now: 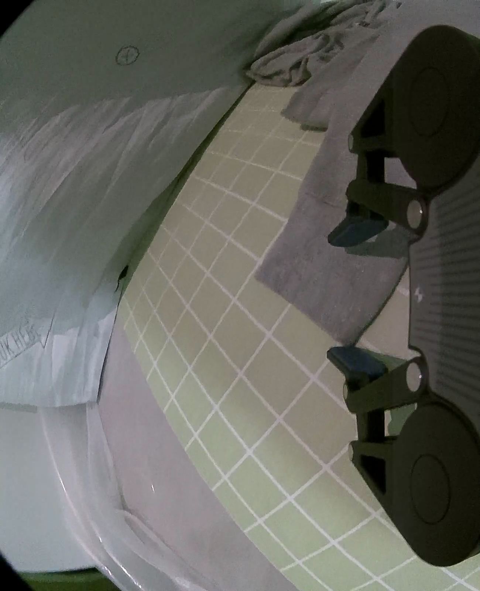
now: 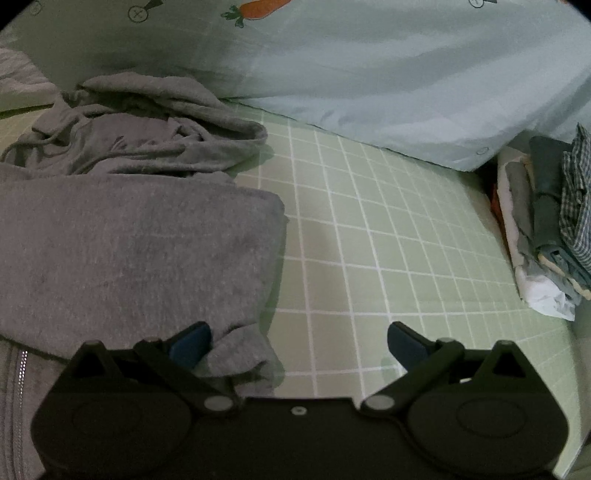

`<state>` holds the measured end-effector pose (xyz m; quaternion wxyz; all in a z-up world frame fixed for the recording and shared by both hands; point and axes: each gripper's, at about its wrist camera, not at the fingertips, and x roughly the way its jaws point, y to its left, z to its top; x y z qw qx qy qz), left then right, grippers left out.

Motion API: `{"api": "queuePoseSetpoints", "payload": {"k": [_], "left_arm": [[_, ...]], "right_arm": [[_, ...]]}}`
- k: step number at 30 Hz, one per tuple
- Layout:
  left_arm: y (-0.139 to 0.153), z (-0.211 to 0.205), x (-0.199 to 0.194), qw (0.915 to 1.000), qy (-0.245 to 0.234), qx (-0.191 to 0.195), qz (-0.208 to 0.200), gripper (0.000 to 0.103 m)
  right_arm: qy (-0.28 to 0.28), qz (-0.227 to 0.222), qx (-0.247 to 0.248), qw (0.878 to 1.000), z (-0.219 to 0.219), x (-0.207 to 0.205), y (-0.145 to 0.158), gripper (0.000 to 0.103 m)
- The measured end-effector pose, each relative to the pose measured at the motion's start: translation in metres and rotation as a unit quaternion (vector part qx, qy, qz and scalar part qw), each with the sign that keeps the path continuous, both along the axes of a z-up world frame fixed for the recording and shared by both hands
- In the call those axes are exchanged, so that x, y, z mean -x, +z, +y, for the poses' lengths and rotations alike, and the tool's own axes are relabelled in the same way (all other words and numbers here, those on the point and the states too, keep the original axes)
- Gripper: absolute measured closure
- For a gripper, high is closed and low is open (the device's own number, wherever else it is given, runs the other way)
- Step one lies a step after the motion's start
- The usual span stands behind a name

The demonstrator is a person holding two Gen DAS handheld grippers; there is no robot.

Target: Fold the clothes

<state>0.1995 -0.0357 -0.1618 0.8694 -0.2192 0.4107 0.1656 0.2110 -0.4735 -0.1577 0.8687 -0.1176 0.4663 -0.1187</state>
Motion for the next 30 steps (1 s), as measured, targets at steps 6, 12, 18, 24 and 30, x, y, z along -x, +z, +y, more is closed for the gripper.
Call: {"api": "queuePoseSetpoints", "payload": {"k": [6,12,18,24,30], "left_arm": [[0.016,-0.013,0.004,0.9982,-0.04,0.03,-0.032,0.087],[0.053,-0.068,0.004,0.9866,-0.127,0.044,-0.092,0.088],[0.068,-0.151,0.0,0.9633,-0.246,0.045,-0.097,0.084],[0.066,-0.188,0.005,0.954,-0.291,0.019,-0.072,0.042],[0.061,-0.168,0.009,0.9684,-0.244,-0.006,-0.053,0.032]], "right_arm": [[-0.011,-0.017,-0.016,1.0,-0.004,0.003,0.004,0.0],[-0.037,-0.036,-0.044,0.998,-0.017,0.015,0.006,0.0],[-0.083,-0.044,-0.066,0.993,-0.043,0.033,0.001,0.0],[-0.123,-0.061,-0.077,0.988,-0.064,0.04,0.007,0.0],[-0.129,-0.069,-0.083,0.986,-0.065,0.04,0.012,0.0]]}}
